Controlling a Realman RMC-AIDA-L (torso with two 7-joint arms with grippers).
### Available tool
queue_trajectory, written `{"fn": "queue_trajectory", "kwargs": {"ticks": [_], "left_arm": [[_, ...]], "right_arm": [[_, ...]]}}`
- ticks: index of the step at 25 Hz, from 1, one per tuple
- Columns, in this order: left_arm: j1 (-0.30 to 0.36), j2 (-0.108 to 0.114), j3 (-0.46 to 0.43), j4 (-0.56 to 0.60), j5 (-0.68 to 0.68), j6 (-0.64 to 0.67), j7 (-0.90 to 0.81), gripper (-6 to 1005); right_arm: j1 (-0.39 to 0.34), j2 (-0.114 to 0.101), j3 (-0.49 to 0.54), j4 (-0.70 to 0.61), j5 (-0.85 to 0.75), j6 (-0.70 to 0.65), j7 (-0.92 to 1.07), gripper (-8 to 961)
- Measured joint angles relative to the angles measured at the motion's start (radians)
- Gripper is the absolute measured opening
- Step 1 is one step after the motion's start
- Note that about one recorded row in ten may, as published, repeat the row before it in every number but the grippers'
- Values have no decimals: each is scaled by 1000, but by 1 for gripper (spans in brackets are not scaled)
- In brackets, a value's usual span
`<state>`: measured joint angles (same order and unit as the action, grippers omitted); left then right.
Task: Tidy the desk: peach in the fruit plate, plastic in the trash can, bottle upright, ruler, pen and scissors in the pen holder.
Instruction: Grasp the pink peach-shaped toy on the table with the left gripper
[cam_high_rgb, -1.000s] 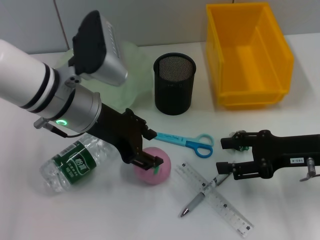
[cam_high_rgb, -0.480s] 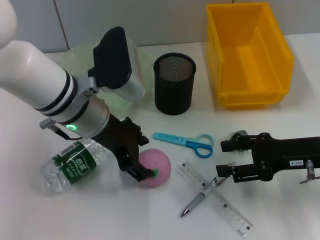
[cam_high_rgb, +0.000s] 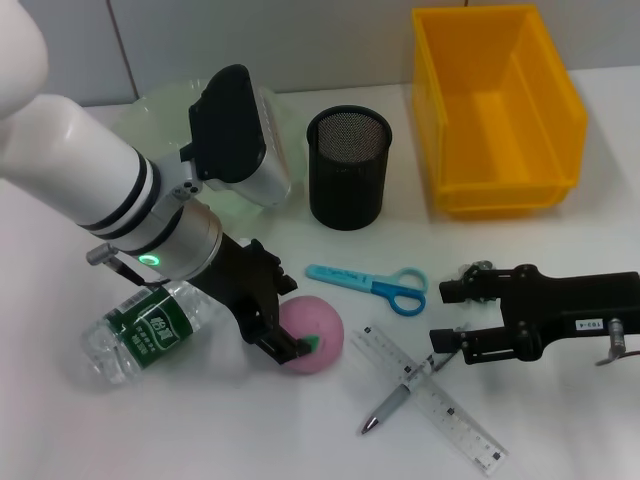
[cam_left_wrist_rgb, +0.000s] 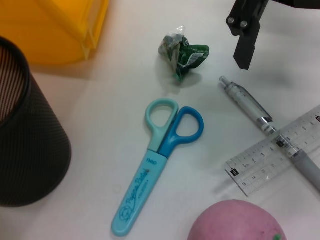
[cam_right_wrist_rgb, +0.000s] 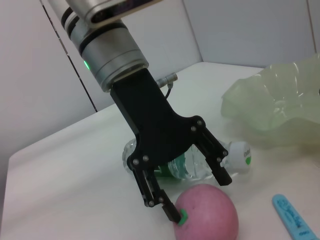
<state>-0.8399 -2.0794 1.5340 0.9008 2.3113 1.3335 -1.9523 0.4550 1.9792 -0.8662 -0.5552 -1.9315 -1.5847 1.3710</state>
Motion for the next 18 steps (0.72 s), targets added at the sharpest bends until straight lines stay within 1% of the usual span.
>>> {"fn": "queue_trajectory", "kwargs": {"ticks": [4,11,18], "left_arm": [[-8,-1,0,-32,-23,-9,9,743],[-4,-1,0,-71,-49,-36,19,704],[8,1,-5,-73,-74,-42,29,665]], "right_arm": [[2,3,-1,0,-3,1,0,776],[5,4,-2,0,-3,2,8,776],[5,4,-2,0,-3,1,10,776]]}}
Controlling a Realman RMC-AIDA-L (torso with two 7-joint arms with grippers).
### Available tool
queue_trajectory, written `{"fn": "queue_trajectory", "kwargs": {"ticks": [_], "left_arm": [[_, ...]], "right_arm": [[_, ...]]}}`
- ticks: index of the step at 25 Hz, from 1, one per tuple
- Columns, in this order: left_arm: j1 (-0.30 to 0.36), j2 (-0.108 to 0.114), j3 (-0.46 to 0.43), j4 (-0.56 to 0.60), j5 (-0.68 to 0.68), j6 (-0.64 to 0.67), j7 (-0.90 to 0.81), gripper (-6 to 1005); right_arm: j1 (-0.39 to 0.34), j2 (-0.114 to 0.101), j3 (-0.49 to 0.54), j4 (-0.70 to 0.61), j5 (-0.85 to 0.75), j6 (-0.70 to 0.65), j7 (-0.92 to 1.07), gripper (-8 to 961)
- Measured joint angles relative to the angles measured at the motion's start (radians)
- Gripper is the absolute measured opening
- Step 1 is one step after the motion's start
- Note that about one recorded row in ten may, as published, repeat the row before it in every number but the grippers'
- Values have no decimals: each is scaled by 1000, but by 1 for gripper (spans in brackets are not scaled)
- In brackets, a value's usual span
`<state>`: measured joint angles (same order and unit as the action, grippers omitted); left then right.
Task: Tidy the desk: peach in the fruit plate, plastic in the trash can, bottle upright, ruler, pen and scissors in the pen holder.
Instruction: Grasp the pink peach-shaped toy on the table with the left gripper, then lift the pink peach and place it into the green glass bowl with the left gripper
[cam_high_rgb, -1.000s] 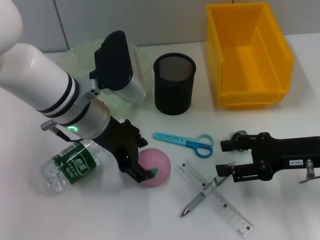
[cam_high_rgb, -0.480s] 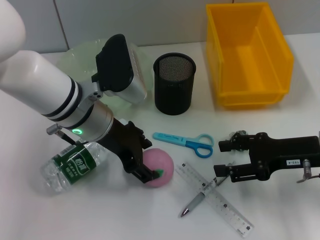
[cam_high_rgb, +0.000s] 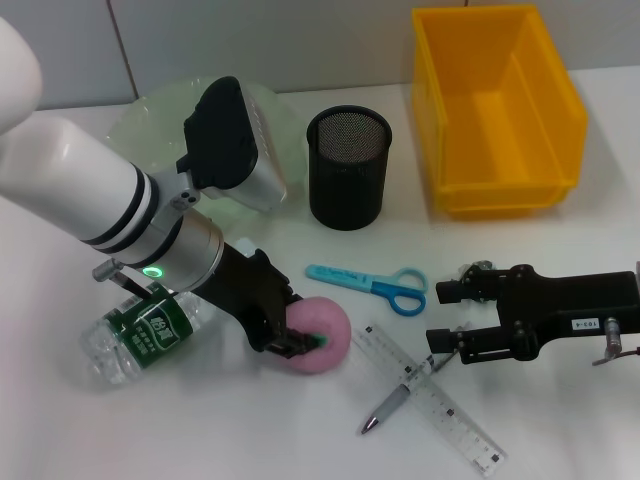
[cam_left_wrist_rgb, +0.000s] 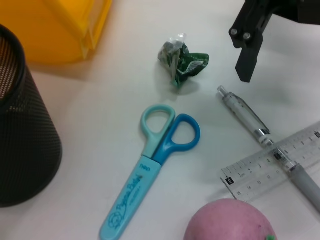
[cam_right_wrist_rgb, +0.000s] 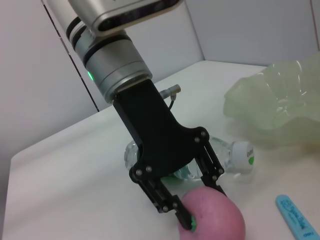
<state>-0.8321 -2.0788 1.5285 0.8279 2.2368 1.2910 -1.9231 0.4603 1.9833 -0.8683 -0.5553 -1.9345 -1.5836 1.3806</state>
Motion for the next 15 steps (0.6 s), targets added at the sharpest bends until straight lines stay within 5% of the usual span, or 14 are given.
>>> {"fn": "queue_trajectory", "kwargs": {"ticks": [5,15], "left_arm": [[5,4,-27,3,-11,3,0,475],[27,9,-191,-1,-39,69,32,366]], "right_arm": [[0,-2,0,0,0,-1,0,776],[0,-3,0,0,0,-3,1,776]]}}
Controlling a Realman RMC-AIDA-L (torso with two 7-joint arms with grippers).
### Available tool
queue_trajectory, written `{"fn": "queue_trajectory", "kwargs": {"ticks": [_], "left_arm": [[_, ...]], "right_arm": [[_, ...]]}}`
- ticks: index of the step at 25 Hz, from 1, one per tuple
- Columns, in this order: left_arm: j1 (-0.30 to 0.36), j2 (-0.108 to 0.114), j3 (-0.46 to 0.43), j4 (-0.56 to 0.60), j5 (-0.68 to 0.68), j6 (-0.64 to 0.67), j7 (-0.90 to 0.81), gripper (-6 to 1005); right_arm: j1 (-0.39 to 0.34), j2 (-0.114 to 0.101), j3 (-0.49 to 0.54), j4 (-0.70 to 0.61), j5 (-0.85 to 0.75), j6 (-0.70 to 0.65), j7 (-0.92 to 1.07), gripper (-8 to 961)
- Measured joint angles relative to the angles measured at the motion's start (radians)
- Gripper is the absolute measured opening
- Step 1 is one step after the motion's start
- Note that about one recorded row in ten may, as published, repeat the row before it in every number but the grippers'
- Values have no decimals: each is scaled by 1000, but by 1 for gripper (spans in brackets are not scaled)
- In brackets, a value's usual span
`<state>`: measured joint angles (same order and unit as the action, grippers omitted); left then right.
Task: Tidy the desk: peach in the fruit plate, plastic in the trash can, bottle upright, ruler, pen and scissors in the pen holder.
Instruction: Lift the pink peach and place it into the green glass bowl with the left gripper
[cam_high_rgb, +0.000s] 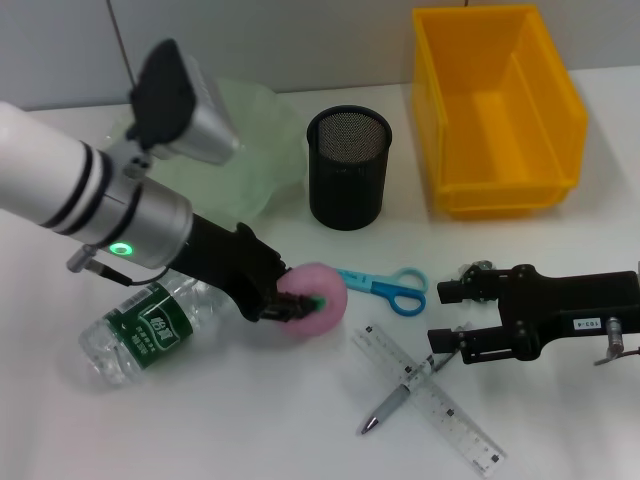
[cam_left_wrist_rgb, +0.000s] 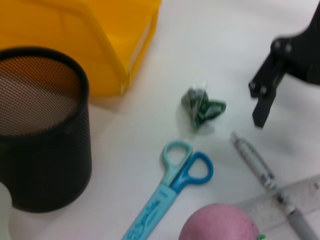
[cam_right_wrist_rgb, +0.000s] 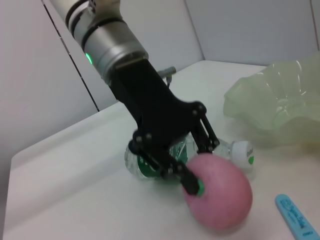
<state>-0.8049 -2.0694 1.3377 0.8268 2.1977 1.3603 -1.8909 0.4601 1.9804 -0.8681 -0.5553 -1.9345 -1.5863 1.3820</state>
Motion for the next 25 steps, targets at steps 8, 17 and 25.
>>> {"fn": "queue_trajectory", "kwargs": {"ticks": [8,17,25], "left_arm": [[64,4,-229,-2,-82,90,78,328],[108,6,-523,-200,-389,40,277,262],[114,-3,-605,-446,-601,-213,587,197]], "right_arm": [[2,0,1,0,0,3,2,776],[8,1,4,0,0,3,25,775],[13,1,8,0,0,3,41,775]]}}
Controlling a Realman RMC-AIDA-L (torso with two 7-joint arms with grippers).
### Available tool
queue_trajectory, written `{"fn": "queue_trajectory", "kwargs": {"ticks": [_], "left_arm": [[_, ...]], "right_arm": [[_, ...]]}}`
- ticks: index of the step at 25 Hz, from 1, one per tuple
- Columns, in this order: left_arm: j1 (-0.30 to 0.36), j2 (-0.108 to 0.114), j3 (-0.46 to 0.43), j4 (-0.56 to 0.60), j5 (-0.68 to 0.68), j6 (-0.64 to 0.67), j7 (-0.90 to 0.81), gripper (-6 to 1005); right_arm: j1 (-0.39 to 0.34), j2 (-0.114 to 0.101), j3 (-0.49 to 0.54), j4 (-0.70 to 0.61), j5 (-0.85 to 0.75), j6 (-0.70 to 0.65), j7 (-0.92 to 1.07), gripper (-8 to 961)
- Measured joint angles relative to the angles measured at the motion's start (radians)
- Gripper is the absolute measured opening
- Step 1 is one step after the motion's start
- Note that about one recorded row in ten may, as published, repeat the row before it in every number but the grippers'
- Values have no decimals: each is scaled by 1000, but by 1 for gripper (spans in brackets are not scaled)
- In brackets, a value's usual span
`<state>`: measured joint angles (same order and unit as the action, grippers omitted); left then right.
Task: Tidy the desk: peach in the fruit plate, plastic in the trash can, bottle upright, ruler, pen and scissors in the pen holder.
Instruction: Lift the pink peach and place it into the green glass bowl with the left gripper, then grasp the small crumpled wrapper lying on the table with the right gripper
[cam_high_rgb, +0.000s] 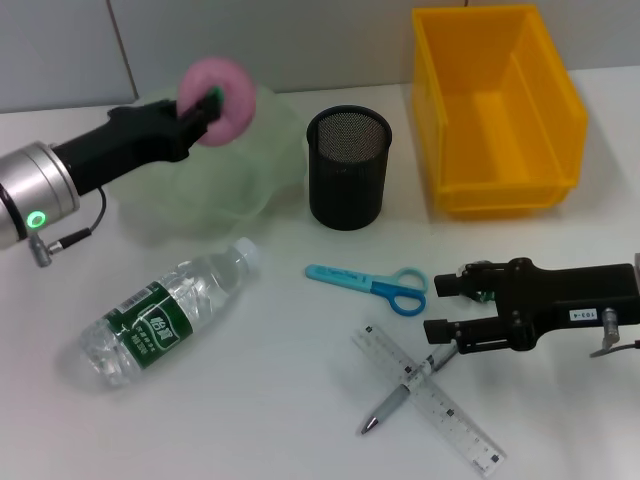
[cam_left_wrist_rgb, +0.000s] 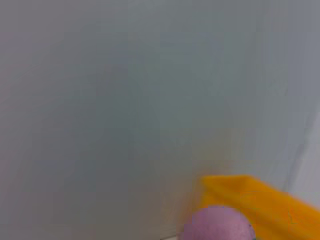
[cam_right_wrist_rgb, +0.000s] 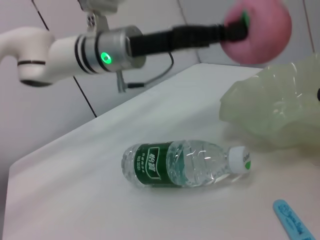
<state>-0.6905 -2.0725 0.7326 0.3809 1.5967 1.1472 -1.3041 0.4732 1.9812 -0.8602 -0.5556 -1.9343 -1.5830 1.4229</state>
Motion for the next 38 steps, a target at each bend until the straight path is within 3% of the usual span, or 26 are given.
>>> {"fn": "queue_trajectory", "kwargs": {"ticks": [6,16,27,32,36,38], "left_arm": [[-17,-4,-2,-86,-73,-183,167,148],[-25,-6,-1,-107,-110,-235,225,230],[-29,-4,-2,-108,-113,-237,227,710],[-13,6,-3,-88,-111,-114,160,838],[36,12,20,-21,-81,64,56,836],[82,12,122,62,-64,187,-12,835]], "right_arm": [[1,-2,0,0,0,1,4,775],[4,2,-7,-1,0,12,4,775],[4,4,-6,0,0,14,8,775],[6,4,0,0,0,14,7,775],[9,4,1,0,0,14,7,775],[12,4,1,0,0,14,7,775]]}}
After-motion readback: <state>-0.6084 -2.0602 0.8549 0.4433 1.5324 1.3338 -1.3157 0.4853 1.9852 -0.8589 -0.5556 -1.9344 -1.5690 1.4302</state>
